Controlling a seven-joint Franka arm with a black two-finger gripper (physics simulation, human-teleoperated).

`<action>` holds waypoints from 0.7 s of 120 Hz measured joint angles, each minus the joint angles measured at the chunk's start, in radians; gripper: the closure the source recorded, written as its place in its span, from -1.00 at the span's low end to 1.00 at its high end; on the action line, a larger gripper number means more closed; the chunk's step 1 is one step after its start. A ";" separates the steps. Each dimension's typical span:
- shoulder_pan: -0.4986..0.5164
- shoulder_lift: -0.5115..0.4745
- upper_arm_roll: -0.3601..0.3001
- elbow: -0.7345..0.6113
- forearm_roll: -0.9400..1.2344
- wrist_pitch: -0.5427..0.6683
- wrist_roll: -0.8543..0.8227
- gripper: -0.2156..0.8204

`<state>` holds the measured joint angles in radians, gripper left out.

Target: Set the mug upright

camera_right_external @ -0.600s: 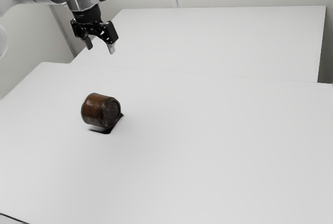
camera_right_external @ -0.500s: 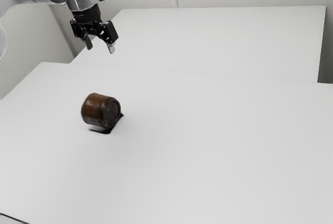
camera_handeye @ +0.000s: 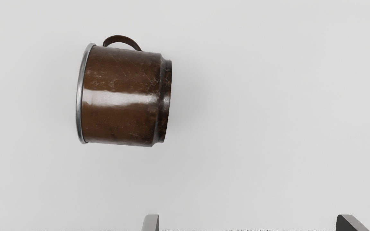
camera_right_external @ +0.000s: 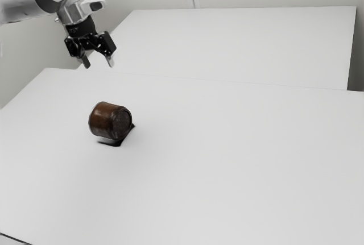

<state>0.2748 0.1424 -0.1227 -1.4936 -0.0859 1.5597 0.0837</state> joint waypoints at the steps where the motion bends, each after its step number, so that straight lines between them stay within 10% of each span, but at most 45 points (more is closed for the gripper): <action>1: 0.005 0.003 0.000 -0.003 -0.004 0.001 0.000 -0.58; 46: 0.256 0.187 -0.023 0.016 -0.177 0.059 0.216 -0.58; 84: 0.535 0.440 -0.233 0.138 -0.252 0.052 0.556 -0.58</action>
<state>0.8094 0.5823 -0.3562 -1.3556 -0.3382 1.6112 0.6393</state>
